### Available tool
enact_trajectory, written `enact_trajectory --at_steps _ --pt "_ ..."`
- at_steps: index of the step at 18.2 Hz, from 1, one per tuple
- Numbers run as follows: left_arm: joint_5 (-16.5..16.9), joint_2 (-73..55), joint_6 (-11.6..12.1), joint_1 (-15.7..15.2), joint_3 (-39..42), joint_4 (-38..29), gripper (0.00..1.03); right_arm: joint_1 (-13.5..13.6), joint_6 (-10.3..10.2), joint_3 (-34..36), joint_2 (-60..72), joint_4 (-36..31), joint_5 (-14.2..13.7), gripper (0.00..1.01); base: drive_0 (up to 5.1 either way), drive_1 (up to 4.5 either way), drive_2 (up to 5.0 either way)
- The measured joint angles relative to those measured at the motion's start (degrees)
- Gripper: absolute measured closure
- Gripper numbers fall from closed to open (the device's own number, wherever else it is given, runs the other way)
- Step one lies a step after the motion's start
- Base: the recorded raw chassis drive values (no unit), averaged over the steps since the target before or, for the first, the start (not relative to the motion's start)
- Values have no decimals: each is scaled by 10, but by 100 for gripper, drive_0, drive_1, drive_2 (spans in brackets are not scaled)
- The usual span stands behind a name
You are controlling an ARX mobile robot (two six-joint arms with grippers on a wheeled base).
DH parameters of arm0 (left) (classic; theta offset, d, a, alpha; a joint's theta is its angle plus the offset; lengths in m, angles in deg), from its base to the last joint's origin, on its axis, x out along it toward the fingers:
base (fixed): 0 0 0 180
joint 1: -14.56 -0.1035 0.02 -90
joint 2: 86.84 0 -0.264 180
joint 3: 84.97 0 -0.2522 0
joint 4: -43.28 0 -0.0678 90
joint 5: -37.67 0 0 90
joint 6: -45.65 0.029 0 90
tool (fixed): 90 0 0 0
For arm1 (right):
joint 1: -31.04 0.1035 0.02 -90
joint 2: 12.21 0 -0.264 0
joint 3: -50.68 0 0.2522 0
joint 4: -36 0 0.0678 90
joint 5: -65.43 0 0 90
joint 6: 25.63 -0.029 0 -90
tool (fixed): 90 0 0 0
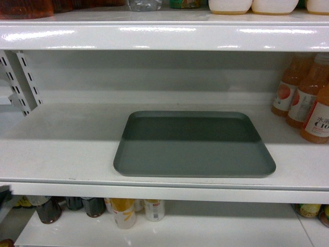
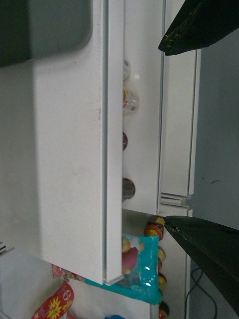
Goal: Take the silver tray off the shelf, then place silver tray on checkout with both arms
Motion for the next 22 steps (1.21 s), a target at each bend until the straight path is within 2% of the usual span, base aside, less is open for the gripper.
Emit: enact_trajectory --at_steps 2,5,16,18,20,22 --pt "15 -151 7 6 -76 -66 5 26 -17 -63 151 -71 -15 3 0 0 0" --pt "22 -280 4 21 -158 -66 5 36 -37 -132 276 -90 -20 3 0 0 0" --pt "23 -377 4 44 -261 -54 5 40 -52 -228 387 -87 -41 3 0 0 0" --pt "13 -496 2 63 -400 -13 5 47 -57 -368 516 -42 -75 3 0 0 0" --pt "4 -569 -6 64 -520 42 5 42 -55 -517 617 33 -130 3 0 0 0" --pt "-1 -611 -19 61 -569 80 5 26 -49 -624 682 93 -161 3 0 0 0"
